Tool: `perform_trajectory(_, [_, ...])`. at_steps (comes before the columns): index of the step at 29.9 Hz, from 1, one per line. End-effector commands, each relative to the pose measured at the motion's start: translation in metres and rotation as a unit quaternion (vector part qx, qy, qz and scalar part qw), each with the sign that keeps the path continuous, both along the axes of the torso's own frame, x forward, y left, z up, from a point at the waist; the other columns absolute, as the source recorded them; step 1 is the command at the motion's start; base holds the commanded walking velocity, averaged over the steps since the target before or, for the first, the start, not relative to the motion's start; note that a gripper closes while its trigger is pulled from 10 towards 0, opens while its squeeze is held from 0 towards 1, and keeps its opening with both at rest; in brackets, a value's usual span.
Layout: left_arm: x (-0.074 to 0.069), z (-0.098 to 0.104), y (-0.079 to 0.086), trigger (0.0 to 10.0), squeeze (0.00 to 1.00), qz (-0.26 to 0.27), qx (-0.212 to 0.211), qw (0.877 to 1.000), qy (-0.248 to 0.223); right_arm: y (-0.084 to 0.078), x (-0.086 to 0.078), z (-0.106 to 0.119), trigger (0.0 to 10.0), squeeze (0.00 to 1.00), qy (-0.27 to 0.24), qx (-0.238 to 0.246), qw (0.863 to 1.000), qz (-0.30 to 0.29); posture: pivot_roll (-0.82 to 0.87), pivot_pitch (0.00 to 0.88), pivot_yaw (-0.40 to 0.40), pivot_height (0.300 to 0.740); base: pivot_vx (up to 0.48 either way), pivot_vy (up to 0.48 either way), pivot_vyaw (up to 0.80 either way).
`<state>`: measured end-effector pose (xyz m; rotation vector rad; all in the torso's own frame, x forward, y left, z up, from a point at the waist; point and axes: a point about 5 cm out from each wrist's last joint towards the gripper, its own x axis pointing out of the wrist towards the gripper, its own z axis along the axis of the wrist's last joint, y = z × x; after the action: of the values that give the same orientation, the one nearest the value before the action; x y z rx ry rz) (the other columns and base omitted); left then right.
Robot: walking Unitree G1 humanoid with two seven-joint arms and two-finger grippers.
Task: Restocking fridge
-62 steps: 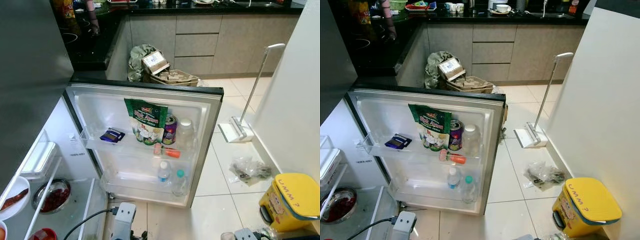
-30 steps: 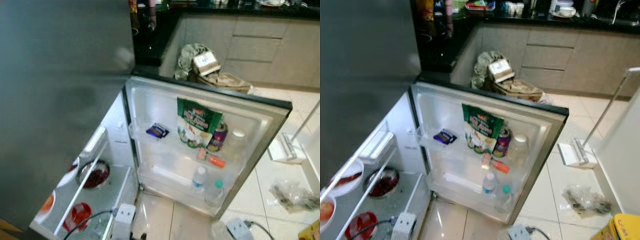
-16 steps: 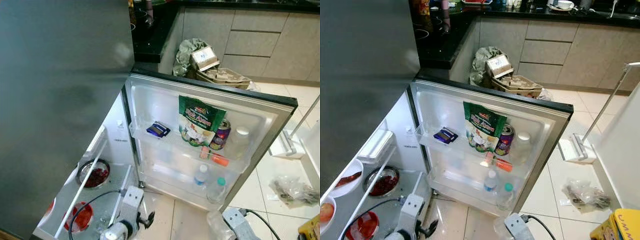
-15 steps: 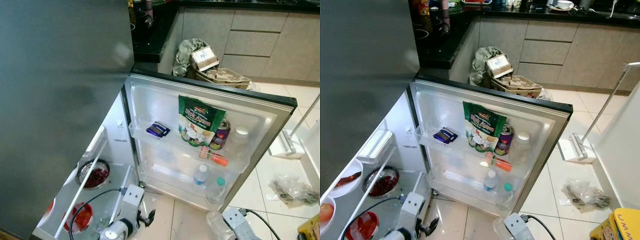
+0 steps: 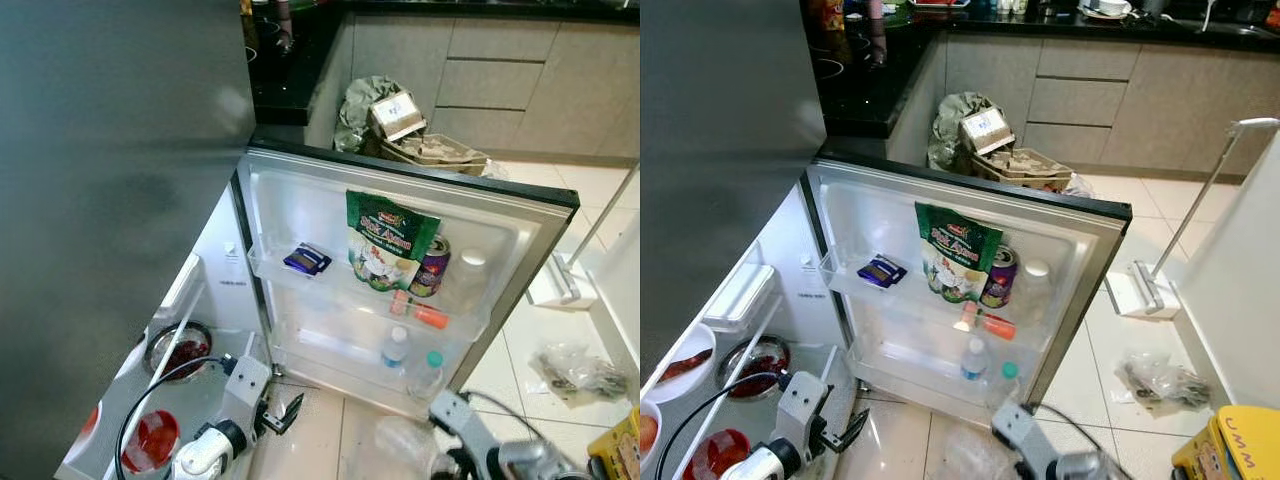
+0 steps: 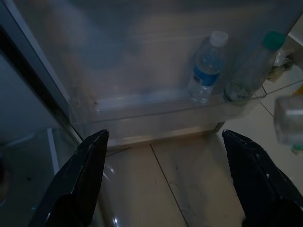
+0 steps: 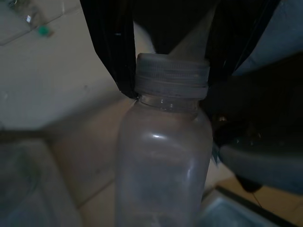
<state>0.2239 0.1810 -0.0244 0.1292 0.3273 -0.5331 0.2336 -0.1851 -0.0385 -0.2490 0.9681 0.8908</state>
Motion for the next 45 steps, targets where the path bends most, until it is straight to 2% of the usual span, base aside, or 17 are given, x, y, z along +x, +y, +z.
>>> perform_trajectory(1, [-0.001, -0.001, 0.001, 10.0, 0.00, -0.003, 0.005, 1.000, 0.001, 0.001, 0.006, 0.007, 10.0, 0.00, -0.011, 0.022, 1.000, 0.005, -0.01, 0.000, -0.042, 0.740, 0.000, 0.000, 0.00])
perform_trajectory(7, [-0.004, -0.006, -0.011, 10.0, 0.00, -0.007, -0.007, 1.000, 0.014, 0.002, 0.026, 0.029, 10.0, 0.00, -0.041, 0.077, 0.996, 0.019, -0.02, 0.000, -0.040, 0.740, 0.000, 0.000, 0.00])
perform_trajectory(11, [-0.002, -0.004, -0.016, 10.0, 0.00, -0.013, -0.016, 1.000, 0.008, 0.001, 0.028, 0.036, 10.0, 0.00, -0.038, 0.094, 0.994, 0.042, -0.02, 0.000, -0.042, 0.740, 0.000, 0.000, 0.00])
perform_trajectory(15, [0.001, -0.001, -0.019, 10.0, 0.00, -0.025, -0.028, 0.999, 0.002, -0.003, 0.023, 0.035, 10.0, 0.00, -0.020, 0.080, 0.994, 0.071, -0.02, 0.000, -0.041, 0.740, 0.000, 0.000, 0.00])
perform_trajectory(17, [0.004, 0.003, -0.021, 10.0, 0.00, -0.040, -0.041, 0.998, -0.002, -0.010, 0.019, 0.032, 10.0, 0.00, -0.009, 0.050, 0.995, 0.086, -0.02, 0.000, -0.042, 0.740, 0.000, 0.000, 0.00])
perform_trajectory(20, [0.011, 0.012, -0.027, 10.0, 0.00, -0.100, -0.080, 0.992, 0.000, -0.021, 0.011, 0.031, 10.0, 0.00, 0.014, 0.027, 0.994, 0.109, -0.02, 0.000, -0.041, 0.740, 0.000, 0.000, 0.00])
perform_trajectory(23, [0.014, 0.018, -0.030, 10.0, 0.00, -0.140, -0.095, 0.986, -0.008, -0.025, 0.007, 0.031, 10.0, 0.00, 0.026, 0.019, 0.992, 0.120, -0.02, 0.000, -0.040, 0.740, 0.000, 0.000, 0.00])
perform_trajectory(26, [0.026, 0.037, -0.040, 10.0, 0.00, -0.204, -0.088, 0.974, -0.050, -0.033, -0.004, 0.028, 10.0, 0.00, 0.052, -0.013, 0.986, 0.158, -0.02, 0.000, -0.041, 0.740, 0.000, 0.000, 0.00])
perform_trajectory(28, [0.029, 0.044, -0.048, 10.0, 0.00, -0.257, -0.076, 0.961, -0.062, -0.032, -0.005, 0.031, 10.0, 0.00, 0.052, -0.002, 0.984, 0.169, -0.01, 0.000, -0.044, 0.740, 0.000, 0.000, 0.00])
perform_trajectory(30, [0.029, 0.047, -0.051, 10.0, 0.00, -0.282, -0.077, 0.954, -0.060, -0.032, -0.004, 0.034, 10.0, 0.00, 0.050, 0.001, 0.983, 0.174, -0.02, 0.000, -0.040, 0.740, 0.000, 0.000, 0.00])
perform_trajectory(31, [0.029, 0.050, -0.054, 10.0, 0.16, -0.309, -0.074, 0.946, -0.059, -0.032, -0.004, 0.035, 10.0, 0.00, 0.049, -0.001, 0.983, 0.180, -0.02, 0.000, -0.036, 0.740, 0.000, 0.000, 0.00])
perform_trajectory(33, [0.030, 0.053, -0.058, 10.0, 1.00, -0.345, -0.062, 0.935, -0.060, -0.033, -0.004, 0.038, 10.0, 0.00, 0.047, -0.011, 0.980, 0.191, -0.02, 0.000, -0.031, 0.740, 0.000, 0.000, 0.00])
perform_trajectory(37, [0.030, 0.055, -0.060, 10.0, 1.00, -0.362, -0.058, 0.929, -0.059, -0.034, -0.004, 0.038, 10.0, 0.00, 0.047, -0.016, 0.979, 0.196, -0.02, 0.000, -0.030, 0.740, 0.000, 0.000, 0.00])
perform_trajectory(41, [0.029, 0.058, -0.072, 10.0, 1.00, -0.452, -0.012, 0.891, -0.047, -0.029, 0.007, 0.049, 10.0, 0.00, 0.015, -0.023, 0.979, 0.200, -0.03, 0.000, -0.021, 0.740, 0.000, 0.000, 0.00])
perform_trajectory(42, [0.029, 0.058, -0.072, 10.0, 1.00, -0.452, -0.012, 0.891, -0.047, -0.029, 0.007, 0.049, 10.0, 0.00, 0.015, -0.023, 0.979, 0.200, -0.03, 0.000, -0.021, 0.740, 0.000, 0.000, 0.00])
perform_trajectory(43, [0.029, 0.059, -0.074, 10.0, 1.00, -0.472, -0.002, 0.881, -0.043, -0.026, 0.008, 0.051, 10.0, 0.00, 0.011, -0.022, 0.979, 0.205, -0.03, 0.000, -0.019, 0.740, 0.000, 0.000, 0.00])
perform_trajectory(45, [0.029, 0.059, -0.074, 10.0, 1.00, -0.472, -0.002, 0.881, -0.043, -0.026, 0.008, 0.051, 10.0, 0.00, 0.011, -0.022, 0.979, 0.205, -0.03, 0.000, -0.019, 0.740, 0.000, 0.000, 0.00])
